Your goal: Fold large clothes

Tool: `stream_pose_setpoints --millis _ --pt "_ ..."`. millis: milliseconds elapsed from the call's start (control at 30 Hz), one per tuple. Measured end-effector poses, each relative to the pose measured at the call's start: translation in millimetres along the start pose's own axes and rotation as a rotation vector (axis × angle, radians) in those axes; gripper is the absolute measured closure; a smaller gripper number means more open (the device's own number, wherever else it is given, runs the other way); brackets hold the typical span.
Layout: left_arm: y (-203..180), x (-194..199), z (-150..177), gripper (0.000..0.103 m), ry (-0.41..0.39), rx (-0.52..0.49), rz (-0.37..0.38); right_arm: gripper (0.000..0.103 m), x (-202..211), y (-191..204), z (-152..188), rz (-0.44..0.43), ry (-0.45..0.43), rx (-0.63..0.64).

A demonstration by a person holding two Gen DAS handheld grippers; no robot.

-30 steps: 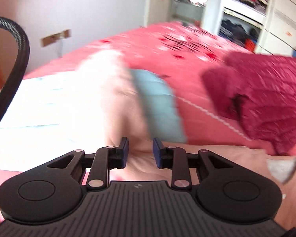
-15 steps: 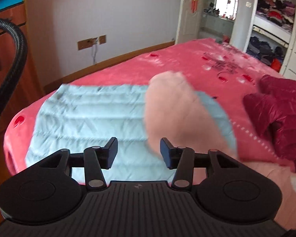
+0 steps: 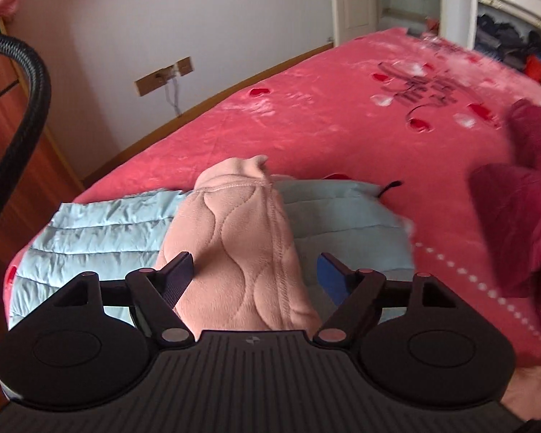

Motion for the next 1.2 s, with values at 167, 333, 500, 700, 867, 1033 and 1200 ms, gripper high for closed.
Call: stream_pose_setpoints --millis 167,333,500,700,867,1033,1200 --pt "7 -26 0 0.008 0.034 0.000 -0.093 0.000 0 1 0 0.000 0.000 0.001" --pt "11 -38 -2 0.022 0.041 0.000 -0.088 0.000 -1 1 0 0.002 -0.001 0.003" --pt "28 -16 6 0.074 0.032 0.007 -0.010 0.000 -1 1 0 0.002 0.000 0.003" --pt "75 27 17 0.091 -0.019 0.097 0.122 0.000 -1 1 0 0.002 -0.001 0.003" --pt "148 60 37 0.091 -0.063 0.311 0.366 0.000 -1 2 0 0.002 -0.001 0.003" --pt "209 58 97 0.091 -0.071 0.435 0.460 0.000 0 1 0 0.003 -0.001 0.003" --pt "242 31 149 0.085 0.010 0.546 0.473 0.000 0 2 0 0.001 -0.005 0.002"
Point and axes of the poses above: each gripper's, at about its wrist camera, not at the fingertips, and x roughly against the way its jaws point, y to its left, z to its underside, the point moved 8 cm from there along -x, roughly the way its jaws point, and after that the axes turned 8 degrees about y, right-handed, at the moved point
